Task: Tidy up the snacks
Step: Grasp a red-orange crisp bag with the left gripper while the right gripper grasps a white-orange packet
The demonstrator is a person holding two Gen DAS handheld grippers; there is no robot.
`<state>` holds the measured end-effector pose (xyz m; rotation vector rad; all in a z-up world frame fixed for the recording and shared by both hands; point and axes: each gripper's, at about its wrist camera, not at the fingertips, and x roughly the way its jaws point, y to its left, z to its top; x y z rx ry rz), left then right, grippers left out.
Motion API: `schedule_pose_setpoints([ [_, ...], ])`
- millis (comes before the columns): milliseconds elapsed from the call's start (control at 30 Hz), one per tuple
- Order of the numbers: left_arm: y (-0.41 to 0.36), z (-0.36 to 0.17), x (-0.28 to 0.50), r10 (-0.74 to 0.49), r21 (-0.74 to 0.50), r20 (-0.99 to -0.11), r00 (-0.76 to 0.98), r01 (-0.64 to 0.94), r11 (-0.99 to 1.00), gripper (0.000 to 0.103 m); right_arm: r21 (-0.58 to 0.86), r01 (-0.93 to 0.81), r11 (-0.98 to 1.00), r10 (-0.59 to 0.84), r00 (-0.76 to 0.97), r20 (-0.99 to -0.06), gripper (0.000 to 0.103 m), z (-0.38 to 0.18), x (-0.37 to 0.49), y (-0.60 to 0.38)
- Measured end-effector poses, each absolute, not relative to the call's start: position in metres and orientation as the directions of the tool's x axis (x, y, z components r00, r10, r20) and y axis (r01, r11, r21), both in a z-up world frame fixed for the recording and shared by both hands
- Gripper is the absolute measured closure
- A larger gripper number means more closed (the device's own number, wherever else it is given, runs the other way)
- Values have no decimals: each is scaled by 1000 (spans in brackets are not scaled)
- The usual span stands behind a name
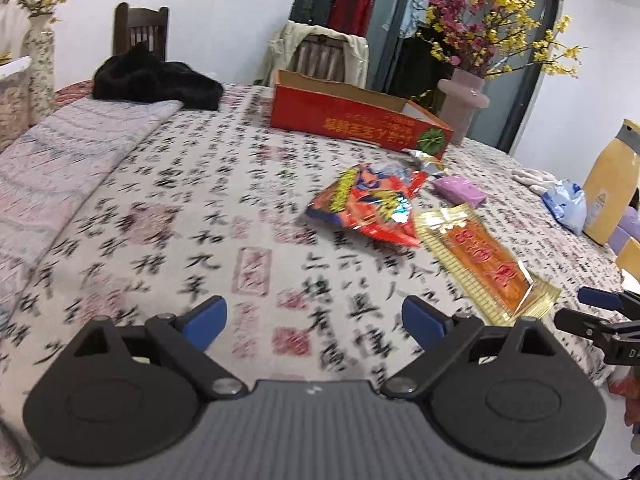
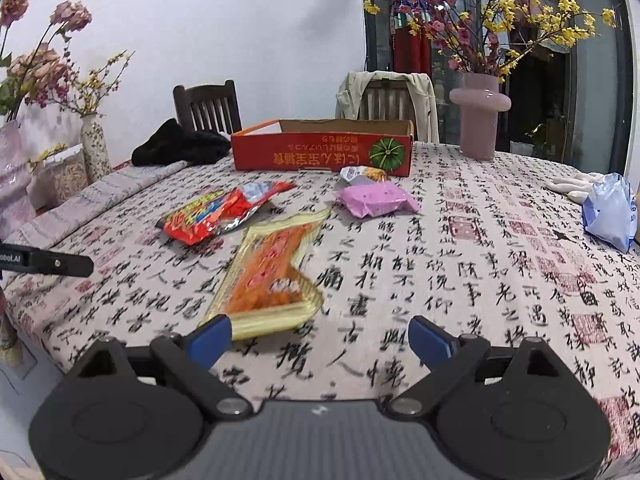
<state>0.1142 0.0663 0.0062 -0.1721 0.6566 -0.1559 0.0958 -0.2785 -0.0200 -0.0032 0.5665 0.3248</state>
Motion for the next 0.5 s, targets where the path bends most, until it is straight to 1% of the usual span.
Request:
schedule_pose_setpoints([
  [200, 37, 13, 150, -278, -258, -577, 768, 151, 954, 8, 93, -306, 947, 311, 809, -499, 8, -3, 120, -282],
  [333, 7, 7, 182, -323, -252, -587, 742, 212, 944, 9, 59, -317, 946, 304, 816, -492, 9, 13, 146, -278],
  [400, 0, 4, 198, -334, -257, -595, 731, 221, 941, 9, 36, -334, 942, 310, 822, -477, 9, 23, 160, -274],
  [500, 3, -3, 222, -315, -266, -612, 725, 186, 946, 12, 8, -354, 935, 317, 826, -467, 9, 36, 184, -268],
])
